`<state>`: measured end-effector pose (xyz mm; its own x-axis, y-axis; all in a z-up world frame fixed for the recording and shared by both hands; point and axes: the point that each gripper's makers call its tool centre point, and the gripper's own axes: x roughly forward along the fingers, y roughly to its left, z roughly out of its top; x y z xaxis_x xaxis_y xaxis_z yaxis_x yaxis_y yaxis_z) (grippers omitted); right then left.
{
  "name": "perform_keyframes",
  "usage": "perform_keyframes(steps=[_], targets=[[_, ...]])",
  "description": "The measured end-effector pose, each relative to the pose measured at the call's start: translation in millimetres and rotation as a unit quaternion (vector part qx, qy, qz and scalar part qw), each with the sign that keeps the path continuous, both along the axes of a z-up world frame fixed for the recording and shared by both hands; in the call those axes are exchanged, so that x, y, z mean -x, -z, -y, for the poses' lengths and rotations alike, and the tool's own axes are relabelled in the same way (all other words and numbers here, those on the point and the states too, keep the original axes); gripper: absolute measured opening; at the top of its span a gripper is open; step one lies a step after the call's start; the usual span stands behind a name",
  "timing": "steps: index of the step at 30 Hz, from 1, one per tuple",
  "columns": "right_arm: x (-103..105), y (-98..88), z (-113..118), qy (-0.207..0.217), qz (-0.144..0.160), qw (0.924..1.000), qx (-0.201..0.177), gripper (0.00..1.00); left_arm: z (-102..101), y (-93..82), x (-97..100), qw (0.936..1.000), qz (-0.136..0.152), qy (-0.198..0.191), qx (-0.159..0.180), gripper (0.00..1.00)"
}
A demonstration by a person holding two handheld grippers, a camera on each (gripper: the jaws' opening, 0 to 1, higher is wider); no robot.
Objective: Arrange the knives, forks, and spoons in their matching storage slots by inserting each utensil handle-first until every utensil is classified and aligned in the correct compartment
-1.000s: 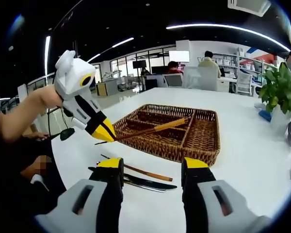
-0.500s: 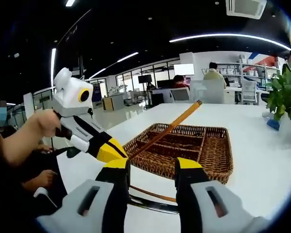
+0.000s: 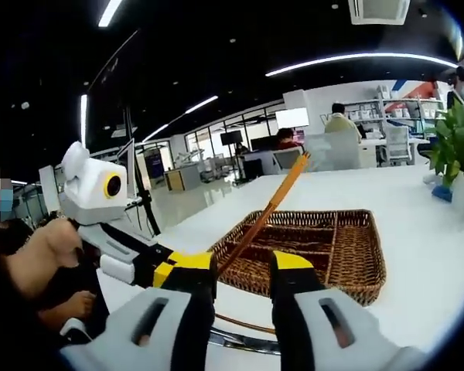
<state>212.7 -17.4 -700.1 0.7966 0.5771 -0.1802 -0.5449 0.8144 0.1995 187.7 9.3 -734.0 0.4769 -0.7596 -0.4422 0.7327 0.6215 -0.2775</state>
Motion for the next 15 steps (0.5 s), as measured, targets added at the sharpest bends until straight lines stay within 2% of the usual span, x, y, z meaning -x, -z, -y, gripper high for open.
perform_keyframes(steps=[5, 9, 13, 15], targets=[[-1.6, -2.4, -3.9, 0.002, 0.006, 0.9999, -0.009, 0.21, 6.1, 0.6, 5.7, 0.9997, -0.002, -0.013, 0.018, 0.0], [-1.9, -1.6, -4.8, 0.004, 0.004, 0.9999, -0.012, 0.18, 10.8, 1.4, 8.9, 0.9997, -0.004, -0.011, 0.019, 0.01], [-3.5, -3.3, 1.8, 0.017, 0.01, 0.9997, -0.015, 0.08, 13.1, 1.3, 10.7, 0.9997, -0.008, -0.007, 0.022, 0.01], [-4.5, -4.7, 2.3, 0.014, 0.006, 0.9995, -0.028, 0.07, 15.4, 1.7, 12.4, 0.9997, -0.009, -0.003, 0.022, 0.01]])
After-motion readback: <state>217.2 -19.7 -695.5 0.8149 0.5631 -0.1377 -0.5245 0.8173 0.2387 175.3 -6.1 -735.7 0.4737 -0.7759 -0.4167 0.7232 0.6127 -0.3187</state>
